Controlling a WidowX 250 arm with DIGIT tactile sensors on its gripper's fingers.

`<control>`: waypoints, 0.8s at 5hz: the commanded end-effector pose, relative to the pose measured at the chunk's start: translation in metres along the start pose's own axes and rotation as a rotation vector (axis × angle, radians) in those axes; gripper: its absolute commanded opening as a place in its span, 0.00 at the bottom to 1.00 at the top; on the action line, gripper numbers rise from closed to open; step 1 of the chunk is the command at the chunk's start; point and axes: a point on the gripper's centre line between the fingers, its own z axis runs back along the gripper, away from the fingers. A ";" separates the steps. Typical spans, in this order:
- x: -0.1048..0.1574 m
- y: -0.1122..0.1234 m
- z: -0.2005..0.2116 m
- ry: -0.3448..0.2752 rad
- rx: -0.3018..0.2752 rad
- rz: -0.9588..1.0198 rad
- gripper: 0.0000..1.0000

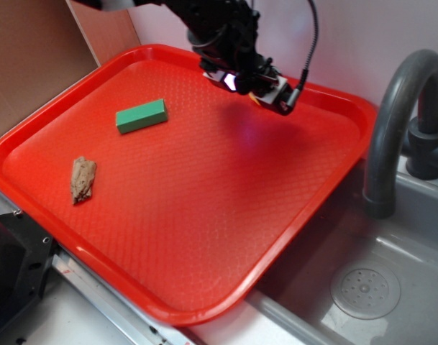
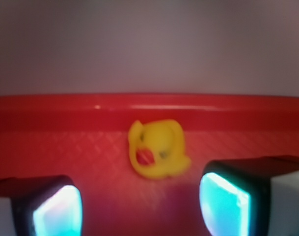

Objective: Grab the yellow duck.

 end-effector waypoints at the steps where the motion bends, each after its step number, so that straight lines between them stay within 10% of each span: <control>1: 0.026 -0.004 -0.016 -0.052 0.041 0.009 1.00; 2: 0.023 -0.004 -0.025 -0.028 0.052 0.032 0.97; 3: 0.021 -0.006 -0.026 -0.028 0.068 0.015 0.00; 4: 0.016 -0.003 -0.022 -0.028 0.086 0.032 0.00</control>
